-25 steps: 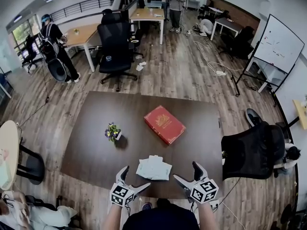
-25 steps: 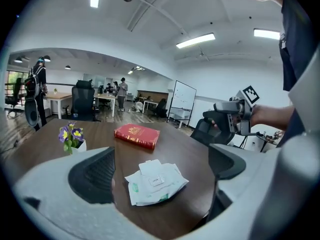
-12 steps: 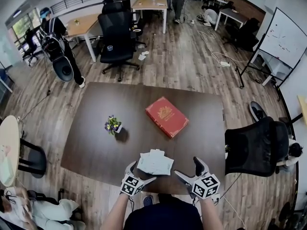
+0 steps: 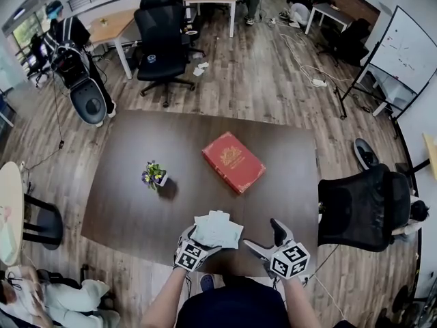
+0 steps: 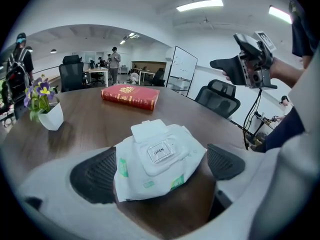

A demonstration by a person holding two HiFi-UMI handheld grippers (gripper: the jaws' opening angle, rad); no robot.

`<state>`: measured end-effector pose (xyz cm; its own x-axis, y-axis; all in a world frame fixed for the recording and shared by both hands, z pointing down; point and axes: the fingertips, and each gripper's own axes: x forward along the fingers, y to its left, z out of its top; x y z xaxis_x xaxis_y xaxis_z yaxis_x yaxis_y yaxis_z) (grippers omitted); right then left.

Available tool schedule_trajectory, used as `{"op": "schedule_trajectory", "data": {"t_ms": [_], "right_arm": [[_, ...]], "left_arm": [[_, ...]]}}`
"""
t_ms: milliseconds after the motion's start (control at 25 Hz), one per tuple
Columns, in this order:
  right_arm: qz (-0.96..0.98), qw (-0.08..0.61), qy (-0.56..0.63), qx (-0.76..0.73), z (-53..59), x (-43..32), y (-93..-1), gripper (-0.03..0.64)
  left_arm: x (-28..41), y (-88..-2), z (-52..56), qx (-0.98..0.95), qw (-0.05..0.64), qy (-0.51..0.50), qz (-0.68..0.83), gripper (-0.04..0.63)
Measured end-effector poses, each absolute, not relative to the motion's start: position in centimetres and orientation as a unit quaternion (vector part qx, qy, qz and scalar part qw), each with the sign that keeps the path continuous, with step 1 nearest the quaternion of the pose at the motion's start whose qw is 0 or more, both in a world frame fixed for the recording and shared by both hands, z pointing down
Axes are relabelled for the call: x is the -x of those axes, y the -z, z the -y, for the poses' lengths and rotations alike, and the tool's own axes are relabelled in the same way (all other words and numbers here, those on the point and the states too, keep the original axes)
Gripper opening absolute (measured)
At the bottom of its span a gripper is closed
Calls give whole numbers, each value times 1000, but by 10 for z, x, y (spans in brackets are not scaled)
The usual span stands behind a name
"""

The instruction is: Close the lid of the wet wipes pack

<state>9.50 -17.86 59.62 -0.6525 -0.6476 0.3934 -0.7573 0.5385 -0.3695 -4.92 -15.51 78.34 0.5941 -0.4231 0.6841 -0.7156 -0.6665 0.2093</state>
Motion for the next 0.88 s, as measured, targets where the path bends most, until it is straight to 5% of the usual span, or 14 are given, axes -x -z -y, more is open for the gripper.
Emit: {"op": "schedule_trajectory", "data": {"t_ms": [880], "right_arm": [[887,136,-271,-349,206,-73,-631,538]], "left_arm": [[46,-832,160,-831,260,-367,329,528]]}}
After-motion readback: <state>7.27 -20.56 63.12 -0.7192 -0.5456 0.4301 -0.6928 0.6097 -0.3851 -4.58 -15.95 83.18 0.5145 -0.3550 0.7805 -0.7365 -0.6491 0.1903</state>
